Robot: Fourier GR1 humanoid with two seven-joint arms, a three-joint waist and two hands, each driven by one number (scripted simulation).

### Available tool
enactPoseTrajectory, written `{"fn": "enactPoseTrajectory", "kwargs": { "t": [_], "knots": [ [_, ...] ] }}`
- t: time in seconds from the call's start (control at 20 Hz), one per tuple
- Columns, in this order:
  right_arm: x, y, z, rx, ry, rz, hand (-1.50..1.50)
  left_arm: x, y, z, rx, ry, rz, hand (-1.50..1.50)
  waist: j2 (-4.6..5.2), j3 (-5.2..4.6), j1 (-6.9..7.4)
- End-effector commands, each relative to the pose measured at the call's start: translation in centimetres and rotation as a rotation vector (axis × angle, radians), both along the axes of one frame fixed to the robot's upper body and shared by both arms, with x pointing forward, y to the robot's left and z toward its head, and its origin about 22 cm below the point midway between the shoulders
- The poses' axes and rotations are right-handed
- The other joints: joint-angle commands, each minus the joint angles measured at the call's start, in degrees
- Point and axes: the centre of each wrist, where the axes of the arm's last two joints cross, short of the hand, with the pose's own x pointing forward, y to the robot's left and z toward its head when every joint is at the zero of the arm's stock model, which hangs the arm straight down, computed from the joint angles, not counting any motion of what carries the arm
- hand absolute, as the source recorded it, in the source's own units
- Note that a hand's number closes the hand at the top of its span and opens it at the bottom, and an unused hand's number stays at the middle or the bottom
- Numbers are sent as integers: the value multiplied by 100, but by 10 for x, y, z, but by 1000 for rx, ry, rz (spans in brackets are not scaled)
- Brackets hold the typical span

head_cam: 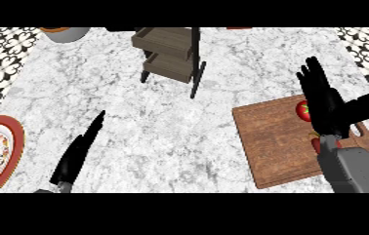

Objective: Pick the tomato from the cutting board and place it in the tiered basket

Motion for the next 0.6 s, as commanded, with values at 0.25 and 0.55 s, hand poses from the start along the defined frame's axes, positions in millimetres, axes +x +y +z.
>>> {"fn": "enactPoseTrajectory", "kwargs": {
  "t": [0.25, 0.55],
  "knots": [
    [24, 12, 46, -248, -417, -161, 150, 39, 3, 65, -239, -183, 111, 0, 33, -133, 281],
    [3, -28, -37, -305, -53, -917, -150, 33, 2, 63, -308, -124, 92, 0, 76, -133, 252]
  ]
}}
